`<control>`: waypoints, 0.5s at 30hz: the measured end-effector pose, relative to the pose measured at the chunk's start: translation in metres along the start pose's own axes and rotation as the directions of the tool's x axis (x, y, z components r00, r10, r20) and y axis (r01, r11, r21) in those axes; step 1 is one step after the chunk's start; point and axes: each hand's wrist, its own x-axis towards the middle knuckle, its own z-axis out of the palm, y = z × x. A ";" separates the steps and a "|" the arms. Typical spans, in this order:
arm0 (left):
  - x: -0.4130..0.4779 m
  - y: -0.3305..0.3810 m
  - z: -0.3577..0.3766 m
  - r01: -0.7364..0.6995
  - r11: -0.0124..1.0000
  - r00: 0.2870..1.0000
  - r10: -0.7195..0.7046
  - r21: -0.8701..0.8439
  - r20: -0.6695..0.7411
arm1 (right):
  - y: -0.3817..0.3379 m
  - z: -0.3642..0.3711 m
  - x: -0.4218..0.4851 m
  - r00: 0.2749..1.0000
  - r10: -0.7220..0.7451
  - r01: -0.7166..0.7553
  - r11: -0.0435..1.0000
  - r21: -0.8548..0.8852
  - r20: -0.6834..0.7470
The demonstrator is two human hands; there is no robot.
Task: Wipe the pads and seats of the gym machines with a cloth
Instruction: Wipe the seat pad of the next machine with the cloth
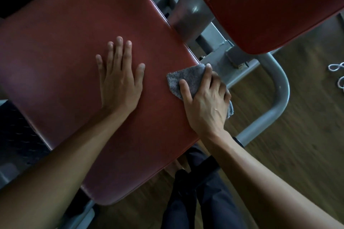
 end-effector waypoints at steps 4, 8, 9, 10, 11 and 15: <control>0.017 -0.015 -0.004 0.021 1.000 1.000 -0.020 0.019 -0.013 | -0.015 0.005 0.018 0.999 0.037 -0.038 0.999 -0.038 -0.013; 0.039 -0.032 -0.008 0.031 0.999 0.999 -0.030 0.035 -0.039 | -0.027 0.007 0.030 1.000 0.015 -0.015 1.000 -0.021 -0.016; 0.046 -0.037 -0.010 0.034 0.999 0.998 -0.032 0.043 -0.049 | -0.031 0.007 0.034 1.000 0.008 -0.008 1.000 -0.020 -0.020; 0.052 -0.044 -0.012 0.038 0.998 0.998 -0.035 0.055 -0.056 | -0.037 0.008 0.038 1.000 0.001 -0.002 1.000 -0.023 -0.022; 0.057 -0.050 -0.014 0.043 0.997 0.998 -0.039 0.069 -0.059 | -0.042 0.009 0.043 1.000 -0.005 0.004 1.000 -0.027 -0.023; 0.064 -0.060 -0.013 0.055 0.992 0.997 -0.049 0.114 -0.060 | -0.065 0.014 0.060 0.999 -0.033 0.032 0.998 -0.055 -0.026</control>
